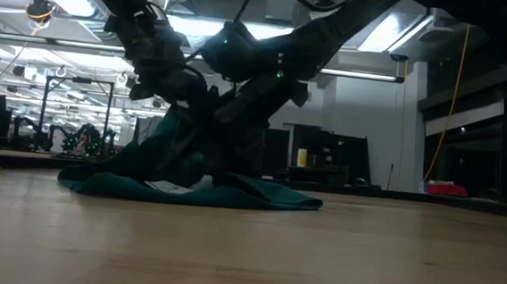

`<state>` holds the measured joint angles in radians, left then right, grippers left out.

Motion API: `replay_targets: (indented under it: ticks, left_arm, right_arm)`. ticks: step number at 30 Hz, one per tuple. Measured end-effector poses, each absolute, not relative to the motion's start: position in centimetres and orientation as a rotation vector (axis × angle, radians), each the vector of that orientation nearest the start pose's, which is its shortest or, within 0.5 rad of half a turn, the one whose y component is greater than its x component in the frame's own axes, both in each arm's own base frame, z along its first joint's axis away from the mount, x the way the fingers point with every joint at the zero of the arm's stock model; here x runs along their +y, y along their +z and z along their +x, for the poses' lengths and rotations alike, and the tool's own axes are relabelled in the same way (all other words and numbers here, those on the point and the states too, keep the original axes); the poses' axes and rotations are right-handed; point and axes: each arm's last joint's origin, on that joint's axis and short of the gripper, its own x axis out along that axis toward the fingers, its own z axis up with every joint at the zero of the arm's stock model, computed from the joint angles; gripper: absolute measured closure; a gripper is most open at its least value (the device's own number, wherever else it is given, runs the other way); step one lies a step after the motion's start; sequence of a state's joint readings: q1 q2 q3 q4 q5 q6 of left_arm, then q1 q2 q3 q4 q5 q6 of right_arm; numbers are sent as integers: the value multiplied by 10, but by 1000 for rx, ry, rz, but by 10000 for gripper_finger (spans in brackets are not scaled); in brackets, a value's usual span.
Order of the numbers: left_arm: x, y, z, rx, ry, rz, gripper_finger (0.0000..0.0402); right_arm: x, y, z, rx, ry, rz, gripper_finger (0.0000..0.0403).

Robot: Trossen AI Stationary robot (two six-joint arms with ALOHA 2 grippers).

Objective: Fold microfiber towels
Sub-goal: Fold the black towel on the table

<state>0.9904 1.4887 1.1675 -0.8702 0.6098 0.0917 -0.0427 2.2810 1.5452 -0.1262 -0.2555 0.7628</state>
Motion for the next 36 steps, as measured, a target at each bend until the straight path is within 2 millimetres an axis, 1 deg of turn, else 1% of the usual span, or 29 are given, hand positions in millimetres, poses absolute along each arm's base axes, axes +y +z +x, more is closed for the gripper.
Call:
replay_targets:
  ticks: [2, 5, 8, 10, 11, 12, 17, 18, 23, 27, 31, 36]
  left_arm:
    - [226, 261, 172, 850, 284, -772, 399]
    - [222, 261, 176, 857, 265, -763, 399]
    - [218, 261, 182, 866, 242, -754, 399]
    - [215, 261, 186, 871, 233, -758, 399]
    - [213, 261, 187, 874, 228, -759, 399]
    - [212, 261, 189, 876, 224, -759, 399]
    - [209, 261, 194, 875, 211, -754, 399]
    - [208, 261, 194, 876, 211, -757, 399]
    - [208, 261, 194, 877, 213, -763, 399]
    - [208, 261, 194, 879, 212, -765, 399]
    - [208, 261, 194, 882, 208, -762, 399]
    - [208, 261, 194, 881, 208, -761, 399]
  right_arm:
    - [-13, 110, 475, 914, -160, 835, 235]
    - [-15, 108, 473, 924, -220, 815, 266]
    - [-19, 107, 471, 933, -243, 831, 318]
    - [-22, 106, 470, 949, -257, 832, 367]
    - [-23, 105, 469, 955, -259, 830, 384]
    - [-24, 105, 469, 958, -257, 827, 392]
    - [-32, 103, 466, 983, -253, 837, 399]
    - [-34, 106, 465, 990, -262, 833, 399]
    - [-42, 108, 452, 1095, -319, 775, 401]
    - [-49, 109, 443, 1107, -334, 770, 401]
    - [-62, 117, 431, 1110, -399, 761, 401]
    - [-78, 133, 411, 1090, -505, 721, 400]
